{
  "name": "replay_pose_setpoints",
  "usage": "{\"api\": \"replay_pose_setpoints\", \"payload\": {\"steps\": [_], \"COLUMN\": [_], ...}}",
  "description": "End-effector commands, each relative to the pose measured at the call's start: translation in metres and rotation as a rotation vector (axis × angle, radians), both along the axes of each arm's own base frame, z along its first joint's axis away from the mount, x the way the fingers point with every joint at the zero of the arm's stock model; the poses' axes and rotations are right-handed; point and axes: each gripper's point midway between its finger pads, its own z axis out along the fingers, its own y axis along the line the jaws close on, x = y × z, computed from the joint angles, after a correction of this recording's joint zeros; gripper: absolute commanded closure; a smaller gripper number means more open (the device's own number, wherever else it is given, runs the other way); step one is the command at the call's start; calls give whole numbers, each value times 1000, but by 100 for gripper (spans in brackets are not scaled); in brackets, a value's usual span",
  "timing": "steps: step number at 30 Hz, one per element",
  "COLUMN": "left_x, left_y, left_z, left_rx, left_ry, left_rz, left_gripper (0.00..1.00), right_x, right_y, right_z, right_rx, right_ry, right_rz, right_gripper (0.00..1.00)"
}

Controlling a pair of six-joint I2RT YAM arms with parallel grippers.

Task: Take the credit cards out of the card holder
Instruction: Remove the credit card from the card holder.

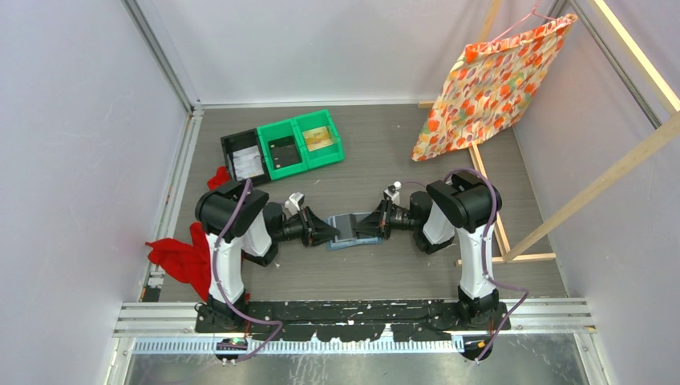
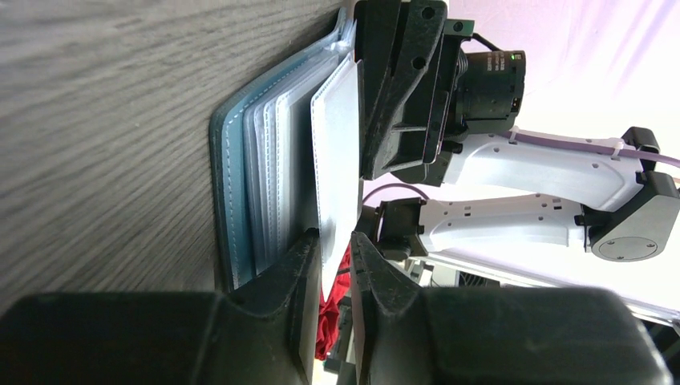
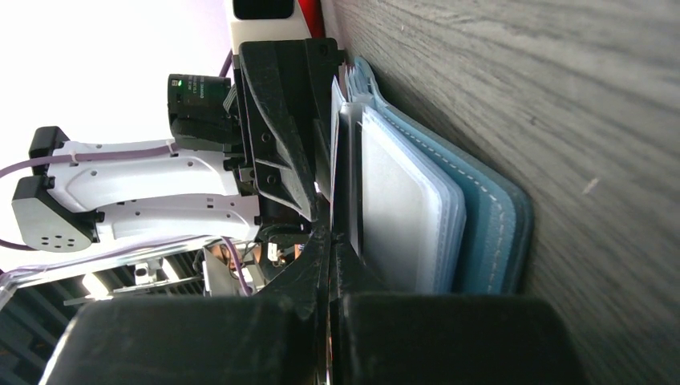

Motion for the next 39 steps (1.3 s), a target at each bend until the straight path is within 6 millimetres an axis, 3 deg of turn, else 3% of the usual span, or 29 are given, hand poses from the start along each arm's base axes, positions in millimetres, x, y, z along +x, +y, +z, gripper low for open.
{"api": "replay_pose_setpoints", "payload": {"steps": [1,9,14,39], "left_x": [7,11,9,4], "left_y": [9,9,10,18], "left_z": [-2,1,-1,-5], "left_rx": [12,8,11,24], "left_ry": [-16,-24,-18,-4], "left_rz": [57,68,66,79], "left_gripper": [80,88,99,99], "right_x": [-6,-6,-6,-18], "right_y": [-5,-5,-5,-31], "right_z": [-20,-22,-23,-35], "right_rx": [-37,-39,-40,-119], "right_ry": [140,145,146,150], "right_rz": [-17,-16,-16,-66], "right_gripper": [99,99,99,99]}}
